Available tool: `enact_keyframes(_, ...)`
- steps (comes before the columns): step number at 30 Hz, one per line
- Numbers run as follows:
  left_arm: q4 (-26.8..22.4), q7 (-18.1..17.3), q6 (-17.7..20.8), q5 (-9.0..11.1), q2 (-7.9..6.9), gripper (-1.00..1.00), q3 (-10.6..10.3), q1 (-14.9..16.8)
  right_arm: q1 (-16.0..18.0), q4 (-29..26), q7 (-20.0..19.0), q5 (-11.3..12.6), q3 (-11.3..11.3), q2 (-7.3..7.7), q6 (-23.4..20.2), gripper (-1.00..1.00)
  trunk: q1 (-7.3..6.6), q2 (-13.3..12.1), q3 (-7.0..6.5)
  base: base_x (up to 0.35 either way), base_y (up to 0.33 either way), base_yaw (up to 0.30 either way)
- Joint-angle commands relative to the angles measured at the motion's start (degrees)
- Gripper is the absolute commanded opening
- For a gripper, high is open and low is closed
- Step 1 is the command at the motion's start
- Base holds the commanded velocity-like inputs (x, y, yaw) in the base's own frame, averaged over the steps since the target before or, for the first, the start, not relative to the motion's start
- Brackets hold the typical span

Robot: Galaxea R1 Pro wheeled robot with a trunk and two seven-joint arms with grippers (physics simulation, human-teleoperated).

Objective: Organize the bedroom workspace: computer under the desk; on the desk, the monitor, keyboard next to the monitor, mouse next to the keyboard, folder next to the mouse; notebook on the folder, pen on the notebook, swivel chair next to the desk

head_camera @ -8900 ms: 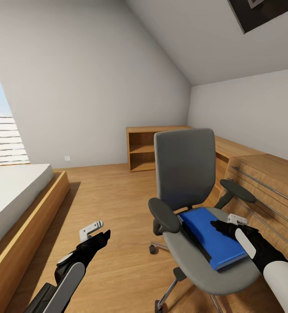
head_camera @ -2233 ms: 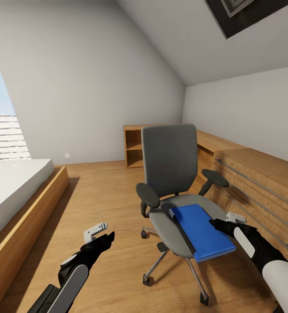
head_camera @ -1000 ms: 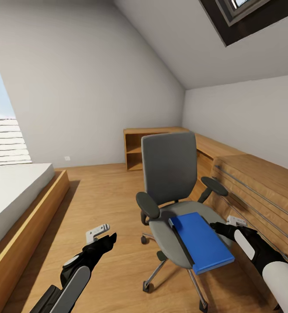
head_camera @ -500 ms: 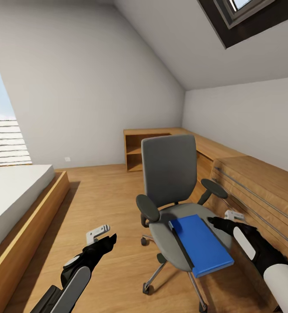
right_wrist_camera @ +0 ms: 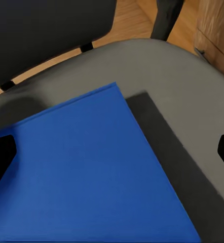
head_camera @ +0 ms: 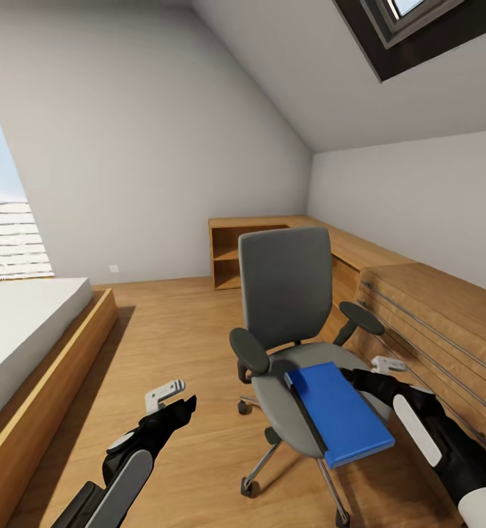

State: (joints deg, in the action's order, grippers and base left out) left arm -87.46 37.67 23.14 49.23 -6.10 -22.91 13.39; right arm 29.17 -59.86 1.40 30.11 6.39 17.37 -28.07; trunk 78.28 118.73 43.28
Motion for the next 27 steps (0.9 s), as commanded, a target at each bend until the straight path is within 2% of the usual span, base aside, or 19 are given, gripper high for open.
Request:
enact_keyframes(1, -0.1, 0.5, 0.1, 0.4, -0.05, 1.0, -0.1, 0.1, -0.1, -0.3, 0.1, 0.3, 0.1, 0.05, -0.3, 1.0, -0.01, 0.0, 0.06, 0.0, 0.0, 0.0)
enact_keyframes(12, 0.0, 0.5, 0.1, 0.5, -0.13, 1.0, -0.1, 0.1, -0.4, -1.5, -0.3, 0.5, 0.3, -0.13, -0.2, 1.0, -0.01, 0.0, 0.06, 0.0, 0.0, 0.0)
enact_keyframes(27, 0.0, 0.6, 0.0, 0.3, -0.15, 1.0, 0.0, 0.1, -0.4, -1.7, -0.3, 0.4, 0.3, -0.14, -0.3, 1.0, -0.01, 0.0, 0.06, 0.163, 0.0, 0.0)
